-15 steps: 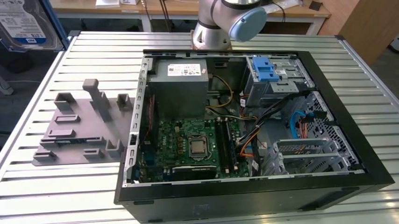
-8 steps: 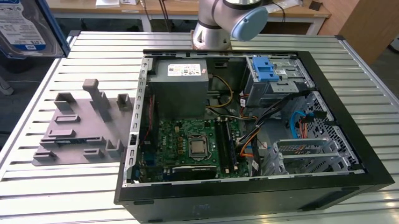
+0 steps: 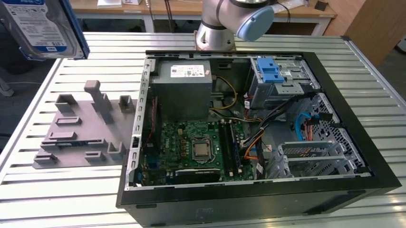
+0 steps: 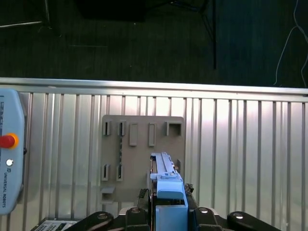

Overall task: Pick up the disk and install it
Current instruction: 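Pick up the disk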

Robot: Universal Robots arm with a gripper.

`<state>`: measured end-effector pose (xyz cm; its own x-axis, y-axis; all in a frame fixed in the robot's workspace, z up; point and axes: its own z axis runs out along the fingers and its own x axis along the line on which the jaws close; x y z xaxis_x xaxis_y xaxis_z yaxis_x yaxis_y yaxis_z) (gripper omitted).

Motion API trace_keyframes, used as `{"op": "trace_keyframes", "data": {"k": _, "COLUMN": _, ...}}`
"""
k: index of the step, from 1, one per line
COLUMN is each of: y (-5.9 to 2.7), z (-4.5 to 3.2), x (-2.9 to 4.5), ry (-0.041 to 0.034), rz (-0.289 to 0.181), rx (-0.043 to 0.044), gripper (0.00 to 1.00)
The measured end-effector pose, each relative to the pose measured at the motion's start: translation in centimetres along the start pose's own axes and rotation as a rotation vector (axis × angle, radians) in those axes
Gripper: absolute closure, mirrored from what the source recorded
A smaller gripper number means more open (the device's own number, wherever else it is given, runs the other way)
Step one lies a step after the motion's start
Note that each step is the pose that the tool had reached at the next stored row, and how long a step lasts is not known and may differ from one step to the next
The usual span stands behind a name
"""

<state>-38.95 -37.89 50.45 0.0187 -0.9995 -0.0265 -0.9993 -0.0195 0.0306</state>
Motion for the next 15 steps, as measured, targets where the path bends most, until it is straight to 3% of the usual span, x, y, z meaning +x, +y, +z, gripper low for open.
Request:
{"op": "trace_keyframes", "data": {"k": 5, "y": -1.94, "z": -0.06, "x": 0.32, "ry": 0.0001, "rz": 0.0, "rx": -0.0011, "gripper": 0.64}}
{"op": "trace_keyframes", "data": {"k": 12, "y": -2.21, "z": -0.05, "x": 2.45, "ry": 0.0, "rz": 0.0, "rx": -0.0011, "gripper": 0.64}}
{"op": "trace_keyframes", "data": {"k": 15, "y": -2.73, "z": -0.05, "x": 3.07, "ry": 0.0, "rz": 0.0, "rx": -0.0012, "gripper": 0.64}}
